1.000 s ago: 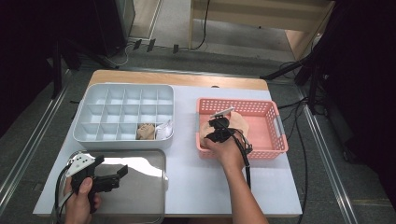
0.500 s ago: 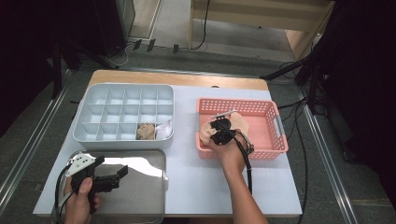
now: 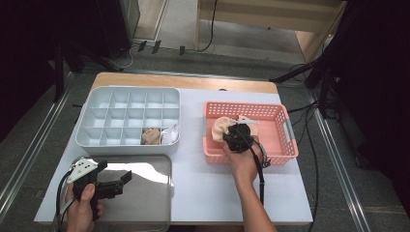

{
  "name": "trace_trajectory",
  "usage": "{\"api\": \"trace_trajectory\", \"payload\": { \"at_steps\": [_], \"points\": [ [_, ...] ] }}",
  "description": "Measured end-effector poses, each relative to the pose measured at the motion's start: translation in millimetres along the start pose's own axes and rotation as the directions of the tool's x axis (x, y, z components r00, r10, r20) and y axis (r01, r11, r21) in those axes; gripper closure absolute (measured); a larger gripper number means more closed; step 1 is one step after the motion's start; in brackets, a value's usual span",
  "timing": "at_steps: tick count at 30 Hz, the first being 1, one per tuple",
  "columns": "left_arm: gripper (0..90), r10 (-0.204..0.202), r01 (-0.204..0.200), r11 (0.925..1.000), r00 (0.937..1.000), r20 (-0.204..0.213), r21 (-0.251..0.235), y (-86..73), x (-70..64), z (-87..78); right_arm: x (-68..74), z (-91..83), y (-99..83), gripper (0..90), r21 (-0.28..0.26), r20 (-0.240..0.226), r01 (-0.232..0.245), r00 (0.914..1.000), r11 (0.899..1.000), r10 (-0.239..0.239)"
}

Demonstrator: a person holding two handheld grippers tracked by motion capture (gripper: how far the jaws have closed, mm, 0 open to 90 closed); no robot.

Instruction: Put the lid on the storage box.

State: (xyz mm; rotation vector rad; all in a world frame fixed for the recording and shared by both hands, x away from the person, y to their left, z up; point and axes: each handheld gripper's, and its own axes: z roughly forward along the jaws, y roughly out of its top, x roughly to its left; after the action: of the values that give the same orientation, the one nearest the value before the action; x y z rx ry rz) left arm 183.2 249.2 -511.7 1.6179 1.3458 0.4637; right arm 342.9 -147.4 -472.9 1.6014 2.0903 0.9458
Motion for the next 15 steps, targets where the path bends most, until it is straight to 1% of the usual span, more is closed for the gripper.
{"api": "trace_trajectory", "payload": {
  "at_steps": [1, 2, 3, 4, 5, 6, 7, 9, 10, 11, 12, 14, 15],
  "points": [
    [0.0, -0.001, 0.001, 1.0000, 1.0000, -0.001, 0.001, -0.1, -0.3, 0.0, -1.6, -3.3, -1.6, 85.9, -0.026, 0.002, -0.011, 0.9999, 1.000, 0.011],
    [0.0, -0.001, 0.001, 1.0000, 1.0000, -0.001, 0.001, -0.1, -0.3, -0.1, -2.7, -4.7, -2.4, 85.9, -0.042, -0.002, -0.012, 0.9999, 0.999, 0.012],
    [0.0, -0.001, 0.001, 1.0000, 1.0000, -0.001, 0.001, -0.1, -0.3, -0.1, -2.7, -4.7, -2.4, 85.9, -0.042, -0.002, -0.012, 0.9999, 0.999, 0.012],
    [0.0, 0.002, -0.002, 1.0000, 1.0000, -0.004, 0.002, 0.0, 0.1, -0.5, -3.1, -8.1, -4.0, 85.8, -0.070, 0.000, -0.018, 0.9998, 0.997, 0.018],
    [0.0, 0.002, -0.002, 1.0000, 1.0000, -0.004, 0.002, 0.0, 0.1, -0.5, -3.1, -8.1, -4.0, 85.8, -0.070, 0.000, -0.018, 0.9998, 0.997, 0.018],
    [0.0, 0.002, -0.002, 1.0000, 1.0000, -0.004, 0.002, 0.0, 0.1, -0.6, -3.6, -11.5, -5.8, 85.8, -0.092, 0.009, -0.020, 0.9997, 0.996, 0.021],
    [0.0, 0.002, -0.002, 1.0000, 1.0000, -0.005, 0.002, 0.0, 0.1, -0.6, -3.9, -13.4, -6.8, 85.8, -0.110, 0.002, -0.027, 0.9996, 0.994, 0.028],
    [0.0, 0.004, -0.004, 1.0000, 1.0000, -0.005, 0.002, -0.1, 0.1, -0.6, -4.6, -16.2, -8.0, 85.8, -0.132, 0.009, -0.019, 0.9998, 0.991, 0.020],
    [0.0, 0.003, -0.003, 1.0000, 1.0000, -0.004, 0.002, -0.1, -0.1, -0.5, -5.1, -18.2, -8.8, 85.8, -0.151, 0.004, -0.015, 0.9999, 0.988, 0.015],
    [0.0, 0.003, -0.003, 1.0000, 1.0000, -0.004, 0.002, -0.1, -0.1, -0.5, -5.1, -18.2, -8.8, 85.8, -0.151, 0.004, -0.015, 0.9999, 0.988, 0.015],
    [0.0, 0.002, -0.002, 1.0000, 1.0000, -0.002, 0.003, -0.1, -0.3, -0.6, -5.2, -21.0, -10.2, 85.8, -0.186, 0.011, 0.005, 0.9999, 0.982, -0.003],
    [0.0, 0.001, -0.001, 1.0000, 1.0000, -0.002, 0.002, -0.2, -0.4, -0.5, -5.5, -23.1, -11.4, 85.7, -0.209, -0.005, 0.010, 0.9999, 0.978, -0.011],
    [0.0, 0.001, -0.001, 1.0000, 1.0000, -0.003, 0.002, -0.3, -0.4, -0.4, -5.3, -24.1, -11.8, 85.8, -0.219, 0.005, 0.020, 0.9998, 0.976, -0.020]
  ]
}}
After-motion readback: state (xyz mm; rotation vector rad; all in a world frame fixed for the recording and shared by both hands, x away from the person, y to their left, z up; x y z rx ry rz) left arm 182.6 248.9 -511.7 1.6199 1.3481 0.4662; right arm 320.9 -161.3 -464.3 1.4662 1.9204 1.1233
